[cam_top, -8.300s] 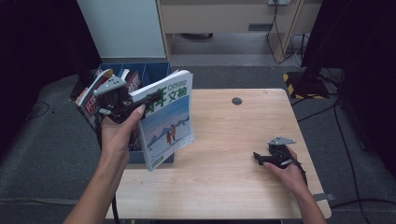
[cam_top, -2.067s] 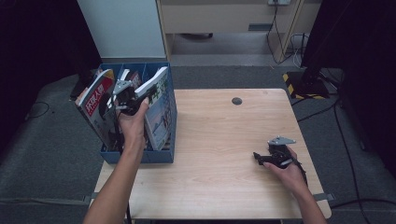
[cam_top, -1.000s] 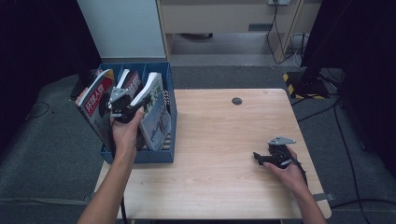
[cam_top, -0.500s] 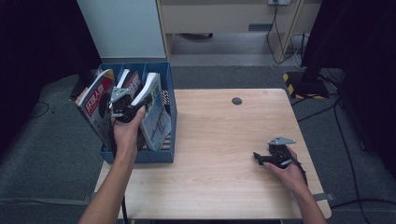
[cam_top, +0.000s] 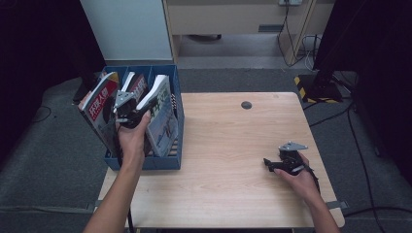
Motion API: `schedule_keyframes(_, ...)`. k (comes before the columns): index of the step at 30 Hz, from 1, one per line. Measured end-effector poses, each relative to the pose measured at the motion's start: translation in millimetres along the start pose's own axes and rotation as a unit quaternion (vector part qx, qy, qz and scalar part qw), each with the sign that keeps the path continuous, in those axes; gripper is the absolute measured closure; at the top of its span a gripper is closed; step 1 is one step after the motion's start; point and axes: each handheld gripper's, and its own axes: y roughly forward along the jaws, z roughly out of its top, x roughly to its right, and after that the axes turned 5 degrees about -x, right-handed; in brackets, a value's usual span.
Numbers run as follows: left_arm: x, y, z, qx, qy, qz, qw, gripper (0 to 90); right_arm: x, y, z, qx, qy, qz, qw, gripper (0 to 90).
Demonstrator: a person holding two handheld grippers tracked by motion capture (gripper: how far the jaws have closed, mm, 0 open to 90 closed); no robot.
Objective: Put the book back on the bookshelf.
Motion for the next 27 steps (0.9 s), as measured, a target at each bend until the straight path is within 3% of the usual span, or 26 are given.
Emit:
schedule_keyframes(12, 3.9, 2.2, 4.3, 0.01, -0.019, -0.001, 0.9998, 73.3, 0.0, 0.1, 0.0, 0.001, 0.0, -0.001, 1.0, 19.5)
schedule_keyframes(19, 9.0, 6.6, 9.4, 0.007, -0.003, 0.001, 1.0, 73.3, 0.1, -0.2, 0.0, -0.001, 0.0, 0.001, 1.0, 19.5)
schedule_keyframes(27, 10.6, 4.9, 17.6, 0.021, 0.0, 0.005, 0.9998, 73.3, 0.1, -0.1, 0.0, 0.0, 0.0, 0.0, 1.0, 19.5)
